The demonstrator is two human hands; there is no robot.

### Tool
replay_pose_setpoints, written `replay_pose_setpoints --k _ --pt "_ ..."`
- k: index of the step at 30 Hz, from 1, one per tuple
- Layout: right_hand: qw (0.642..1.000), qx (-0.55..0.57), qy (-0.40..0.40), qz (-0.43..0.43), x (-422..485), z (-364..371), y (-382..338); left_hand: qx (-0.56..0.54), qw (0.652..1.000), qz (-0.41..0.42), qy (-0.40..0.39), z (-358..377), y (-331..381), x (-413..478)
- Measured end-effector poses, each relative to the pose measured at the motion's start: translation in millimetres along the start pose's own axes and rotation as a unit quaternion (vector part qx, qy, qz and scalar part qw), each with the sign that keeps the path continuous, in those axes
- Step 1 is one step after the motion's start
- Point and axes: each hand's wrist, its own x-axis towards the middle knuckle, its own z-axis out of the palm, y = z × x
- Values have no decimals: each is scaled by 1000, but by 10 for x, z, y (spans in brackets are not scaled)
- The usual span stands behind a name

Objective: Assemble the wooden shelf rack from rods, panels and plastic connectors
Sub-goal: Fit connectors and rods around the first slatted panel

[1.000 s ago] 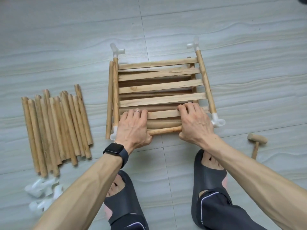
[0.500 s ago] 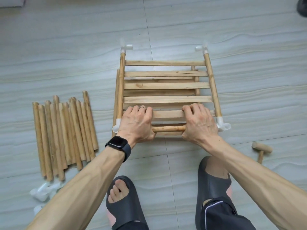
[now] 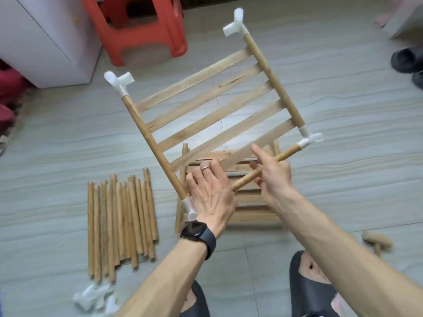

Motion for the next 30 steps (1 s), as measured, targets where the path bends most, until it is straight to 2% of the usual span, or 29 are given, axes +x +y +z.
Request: replay_pose_setpoints --k 2,4,8,9,11,12,13,15,17,18,20,23,26,28,30 --pt "998 43 48 22 8 220 -183 10 1000 2 8 -58 47 -77" --pt "994 -2 108 -6 19 350 -186 10 1000 -8 1 -133 80 -56" --pt "978 -125 154 -63 189 438 -272 -75 988 -69 -113 -250 231 53" --pt "967 -183 164 -73 228 432 -328 -123 977 -86 -153 -265 281 82" --pt "929 -308 165 -126 348 366 -402 -239 929 -97 -265 -323 353 140" --pt "909 -356 147 -161 408 309 -425 -271 910 -78 -305 -359 346 177" --pt "887 -401 122 -192 458 244 -447 -275 907 -43 -316 -399 304 213" --pt "835 -494 62 -237 546 129 -498 -249 934 15 -256 -492 126 352" --pt "772 -576 -3 -268 604 35 -550 -196 971 45 -130 -574 -101 560" --pt "745 -605 -38 -278 619 1 -572 -164 982 50 -77 -603 -230 685" --pt "704 -643 -102 -283 624 -17 -614 -107 993 30 -37 -603 -532 911" --pt "667 -666 -167 -291 611 72 -712 -70 993 -17 -93 -375 -949 1073" --pt "640 -680 -196 -300 615 237 -808 -235 953 -60 -182 -102 -1156 971" --pt "616 -699 -206 -299 653 352 -826 -296 937 -78 -166 4 -1194 877" --pt "610 -701 -208 -305 689 418 -815 -309 938 -88 -133 73 -1203 804"
